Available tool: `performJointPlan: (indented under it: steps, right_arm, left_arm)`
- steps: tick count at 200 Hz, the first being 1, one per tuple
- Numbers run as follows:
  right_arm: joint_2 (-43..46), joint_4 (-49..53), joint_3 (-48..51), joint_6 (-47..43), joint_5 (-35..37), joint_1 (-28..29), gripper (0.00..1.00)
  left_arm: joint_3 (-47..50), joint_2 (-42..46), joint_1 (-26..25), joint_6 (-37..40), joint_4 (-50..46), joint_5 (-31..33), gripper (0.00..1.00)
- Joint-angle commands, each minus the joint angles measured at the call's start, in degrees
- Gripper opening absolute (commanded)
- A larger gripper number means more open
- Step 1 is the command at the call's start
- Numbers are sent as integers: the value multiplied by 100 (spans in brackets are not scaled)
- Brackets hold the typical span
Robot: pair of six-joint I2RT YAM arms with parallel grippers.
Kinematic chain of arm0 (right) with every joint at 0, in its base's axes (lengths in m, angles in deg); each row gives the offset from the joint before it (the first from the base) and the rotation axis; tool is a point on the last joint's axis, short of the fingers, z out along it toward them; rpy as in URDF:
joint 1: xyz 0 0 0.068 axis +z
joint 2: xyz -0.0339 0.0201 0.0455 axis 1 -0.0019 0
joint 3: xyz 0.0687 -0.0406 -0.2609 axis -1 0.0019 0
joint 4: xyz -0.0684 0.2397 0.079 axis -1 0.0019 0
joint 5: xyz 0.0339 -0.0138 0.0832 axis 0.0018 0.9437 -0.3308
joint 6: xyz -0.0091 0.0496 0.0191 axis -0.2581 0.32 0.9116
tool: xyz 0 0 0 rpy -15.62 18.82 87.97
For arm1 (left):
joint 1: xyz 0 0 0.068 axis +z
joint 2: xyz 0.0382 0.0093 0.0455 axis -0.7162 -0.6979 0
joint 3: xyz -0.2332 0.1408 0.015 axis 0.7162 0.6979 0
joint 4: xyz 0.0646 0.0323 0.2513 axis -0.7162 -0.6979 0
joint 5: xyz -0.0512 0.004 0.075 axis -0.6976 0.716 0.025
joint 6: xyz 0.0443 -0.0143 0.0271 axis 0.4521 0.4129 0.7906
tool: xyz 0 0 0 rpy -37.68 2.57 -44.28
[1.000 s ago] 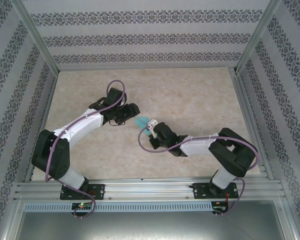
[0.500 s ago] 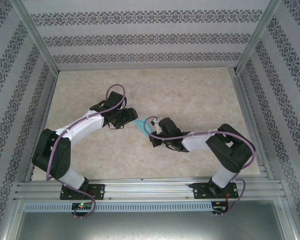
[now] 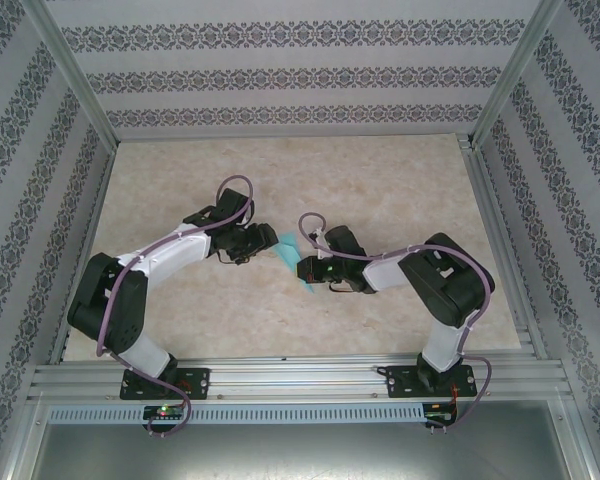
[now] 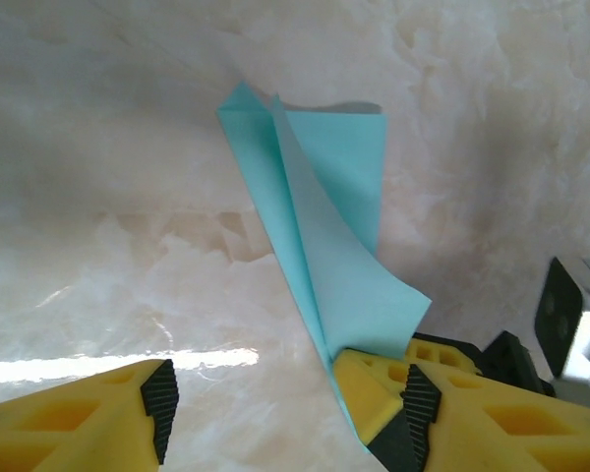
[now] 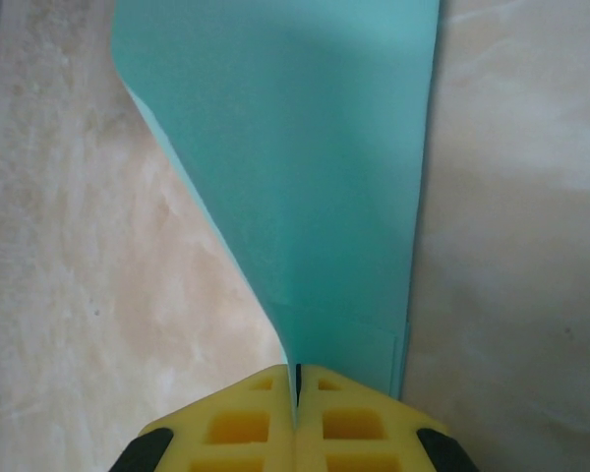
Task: Fold a paper plane with a square sheet of paper (pick it up from the middle)
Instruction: Fold the wing for the fifth time at the center of the table.
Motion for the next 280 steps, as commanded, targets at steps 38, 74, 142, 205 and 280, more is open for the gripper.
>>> performJointPlan:
  steps: [38,74,142,205,280]
  right_arm:
    - [-428,271,-26,619,-347,-122,0]
    - [-497,649,-122,638,-336,-152,0]
    - [-622,1184,-269,717,-356,-185,0]
    - [-689,1190,-287,768,-398,-202,0]
    - [-681,1226,-343,766,-408,-211,2]
  left_arm:
    - [433,-429,10,-248,1828,-1279,31]
    - [692,-700,-128,-670,2873,-1561,28]
    - [631,-1225,-359,-845,3690,-1766,30]
    - [350,-1424,-367,-515,3459,-1731,32]
    - [208,-1742,-360,-282,3100,-1447,32]
